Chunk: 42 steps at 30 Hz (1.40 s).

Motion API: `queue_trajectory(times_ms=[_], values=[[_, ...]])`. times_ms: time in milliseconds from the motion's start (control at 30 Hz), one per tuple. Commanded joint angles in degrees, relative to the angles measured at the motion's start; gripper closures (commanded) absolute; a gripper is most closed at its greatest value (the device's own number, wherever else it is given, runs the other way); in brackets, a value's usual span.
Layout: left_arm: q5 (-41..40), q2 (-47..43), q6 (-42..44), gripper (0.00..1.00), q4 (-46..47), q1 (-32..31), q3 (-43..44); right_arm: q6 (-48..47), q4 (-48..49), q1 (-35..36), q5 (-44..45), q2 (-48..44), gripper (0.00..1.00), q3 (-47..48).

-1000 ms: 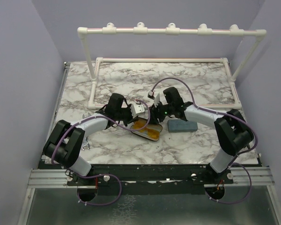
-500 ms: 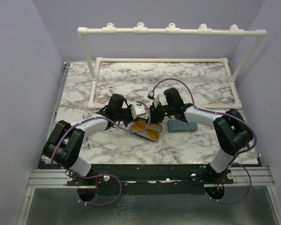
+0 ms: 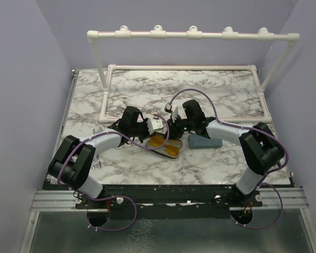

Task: Organize the sunglasses
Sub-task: Adjust the sunglasses in the sunglasses case.

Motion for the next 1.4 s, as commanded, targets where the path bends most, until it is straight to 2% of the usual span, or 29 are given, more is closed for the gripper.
queue_trajectory(times_ms=[0, 67, 200, 400, 600, 867, 1100, 1367], values=[[-2.55, 0.09, 3.29, 1.00, -1.16, -0.64, -1.28, -1.53, -0.34, 1.00, 2.97, 0.62, 0.70, -0.05], [-2.52, 0.08, 3.37, 1.00, -1.14, -0.64, -1.30, -2.36, -0.11, 1.12, 3.40, 0.74, 0.67, -0.35], [-2.52, -0.01, 3.33, 1.00, -1.15, -0.65, -1.30, -2.85, -0.35, 1.12, 3.65, 1.26, 0.68, -0.29], [-2.54, 0.19, 3.25, 1.00, -1.13, -0.64, -1.21, -2.49, 0.61, 1.12, 2.65, -0.48, 0.91, -0.95], [-2.59, 0.69, -1.69, 1.00, -0.24, -0.65, 0.49, -4.57, 1.74, 1.82, 7.31, -4.49, 0.99, -3.79], [-4.43, 1.32, -2.29, 0.87, 1.77, -0.62, 0.50, -8.35, 1.63, 3.75, 15.06, -7.15, 0.99, -4.81], [-4.39, 1.05, -4.45, 0.71, 1.94, 0.15, 2.14, -9.18, 1.53, 5.01, 21.20, -7.59, 0.99, -5.29], [-2.90, 0.80, -7.14, 0.69, 2.30, 1.67, 3.12, -10.91, 0.35, 7.56, 25.87, -8.40, 0.99, -4.42]])
